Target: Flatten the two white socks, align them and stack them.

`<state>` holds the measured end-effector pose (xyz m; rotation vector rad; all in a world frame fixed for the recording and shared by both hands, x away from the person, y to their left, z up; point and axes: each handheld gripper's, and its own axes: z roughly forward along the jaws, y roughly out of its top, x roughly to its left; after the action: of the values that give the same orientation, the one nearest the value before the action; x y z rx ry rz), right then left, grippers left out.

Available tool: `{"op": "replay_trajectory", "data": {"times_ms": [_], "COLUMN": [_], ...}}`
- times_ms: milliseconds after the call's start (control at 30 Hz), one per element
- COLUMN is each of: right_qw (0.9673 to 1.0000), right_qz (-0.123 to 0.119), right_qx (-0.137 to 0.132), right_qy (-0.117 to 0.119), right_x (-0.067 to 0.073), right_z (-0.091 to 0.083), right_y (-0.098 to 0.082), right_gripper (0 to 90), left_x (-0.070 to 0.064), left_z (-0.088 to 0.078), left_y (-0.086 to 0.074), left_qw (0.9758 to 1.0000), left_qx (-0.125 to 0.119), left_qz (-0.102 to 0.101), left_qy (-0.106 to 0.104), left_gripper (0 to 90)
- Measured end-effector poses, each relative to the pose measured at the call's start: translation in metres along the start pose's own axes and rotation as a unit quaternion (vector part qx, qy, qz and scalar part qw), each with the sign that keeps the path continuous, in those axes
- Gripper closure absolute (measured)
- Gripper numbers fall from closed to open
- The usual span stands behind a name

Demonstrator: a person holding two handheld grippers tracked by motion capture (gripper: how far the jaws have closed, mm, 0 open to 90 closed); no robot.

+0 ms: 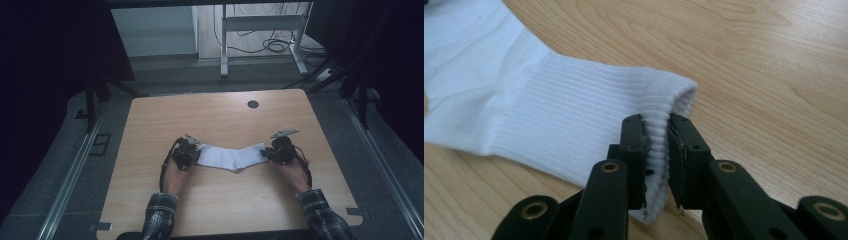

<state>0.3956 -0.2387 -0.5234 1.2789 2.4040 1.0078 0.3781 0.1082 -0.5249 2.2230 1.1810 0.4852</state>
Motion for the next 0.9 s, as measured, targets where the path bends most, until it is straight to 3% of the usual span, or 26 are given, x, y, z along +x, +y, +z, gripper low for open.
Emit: {"op": "replay_trajectory", "data": {"times_ms": [100, 233, 333, 500, 767, 900], "right_qw": [1.0, 1.0, 0.9999, 0.9999, 0.9995, 0.9991], "right_qz": [0.006, 0.0, 0.001, -0.003, -0.017, -0.026], "right_qx": [-0.004, -0.004, -0.01, -0.016, -0.02, -0.023], "right_qy": [0.002, -0.004, -0.004, -0.001, 0.017, 0.023], "right_x": [-0.002, -0.003, -0.003, 0.0, 0.01, 0.013], "right_z": [0.001, -0.001, -0.003, -0.008, -0.02, -0.027], "right_y": [-0.001, 0.0, 0.0, 0.0, 0.001, 0.0], "right_gripper": [73.1, 65.8, 60.7, 52.6, 44.3, 39.7], "left_x": [0.001, 0.002, 0.005, 0.009, 0.009, 0.007], "left_z": [0.003, 0.003, 0.0, -0.009, -0.023, -0.032], "left_y": [-0.002, -0.003, -0.003, -0.005, -0.012, -0.015], "left_qw": [0.9999, 0.9991, 0.9987, 0.9975, 0.9952, 0.9948], "left_qx": [-0.004, -0.009, -0.019, -0.044, -0.063, -0.067], "left_qz": [-0.01, -0.017, -0.032, -0.054, -0.062, -0.058], "left_qy": [0.014, 0.037, 0.035, -0.009, -0.043, -0.049], "left_gripper": [70.4, 50.0, 36.0, 28.3, 20.9, 19.0]}}
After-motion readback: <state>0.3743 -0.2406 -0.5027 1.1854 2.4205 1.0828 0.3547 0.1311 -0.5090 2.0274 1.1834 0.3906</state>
